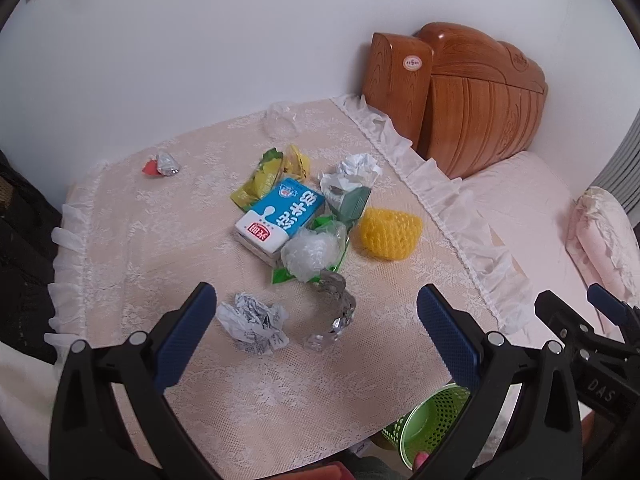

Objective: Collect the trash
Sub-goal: 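Grasp the crumpled foil with the left tool while the right tool grasps the foil wrapper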

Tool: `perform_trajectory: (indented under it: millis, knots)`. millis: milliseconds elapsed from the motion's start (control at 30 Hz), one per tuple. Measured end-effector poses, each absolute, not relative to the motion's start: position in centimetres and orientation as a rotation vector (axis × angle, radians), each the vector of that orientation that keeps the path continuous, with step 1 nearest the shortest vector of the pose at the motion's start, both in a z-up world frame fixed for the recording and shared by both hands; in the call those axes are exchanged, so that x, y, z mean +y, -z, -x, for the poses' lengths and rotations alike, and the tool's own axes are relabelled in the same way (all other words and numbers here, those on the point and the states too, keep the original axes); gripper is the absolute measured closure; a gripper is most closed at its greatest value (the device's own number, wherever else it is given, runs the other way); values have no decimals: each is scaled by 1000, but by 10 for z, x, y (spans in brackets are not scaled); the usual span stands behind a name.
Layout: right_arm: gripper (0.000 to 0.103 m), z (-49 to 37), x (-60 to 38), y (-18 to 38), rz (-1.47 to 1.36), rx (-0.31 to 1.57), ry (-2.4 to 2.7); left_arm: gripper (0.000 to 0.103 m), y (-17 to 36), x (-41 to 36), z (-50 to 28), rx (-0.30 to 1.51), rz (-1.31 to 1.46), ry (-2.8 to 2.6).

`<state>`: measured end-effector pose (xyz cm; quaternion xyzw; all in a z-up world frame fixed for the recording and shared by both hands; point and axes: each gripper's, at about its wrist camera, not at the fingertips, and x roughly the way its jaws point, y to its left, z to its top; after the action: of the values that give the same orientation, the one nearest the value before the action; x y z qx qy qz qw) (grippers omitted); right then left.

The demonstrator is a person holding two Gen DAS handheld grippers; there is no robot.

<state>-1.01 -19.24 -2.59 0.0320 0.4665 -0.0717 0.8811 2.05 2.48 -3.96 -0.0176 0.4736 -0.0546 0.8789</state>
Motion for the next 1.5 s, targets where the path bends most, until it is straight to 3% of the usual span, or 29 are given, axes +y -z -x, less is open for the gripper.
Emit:
perform_trajectory:
  millis: [433, 767, 933, 1067, 1167, 1300, 1367, 1433, 1500]
  knots:
    - [2, -3, -187, 133, -160, 1177, 82, 7, 129, 81, -26, 1134, -24, 148]
    - [2, -11, -161, 138, -283, 1195, 12, 9, 165, 92, -60, 1167, 72, 220]
    - [2, -27, -145, 127, -347, 1182, 9, 37, 177, 86, -66, 1170, 25, 288]
    - [7, -46, -125, 130, -393, 1208, -1, 49, 176, 86, -66, 1153, 41, 327]
    - [12, -60, -111, 139, -400, 1233, 8, 55, 171, 89, -64, 1138, 39, 337]
    - [39, -72, -100, 158, -446, 1300, -5, 56, 164, 101, -63, 1130, 63, 345]
    - [46, -74, -97, 165, -464, 1318, -11, 56, 159, 108, -60, 1127, 72, 344]
    - [67, -73, -96, 168, -481, 1323, -23, 56, 155, 113, -57, 1122, 73, 334]
    - [80, -72, -95, 168, -484, 1327, -33, 56, 153, 115, -57, 1126, 65, 315]
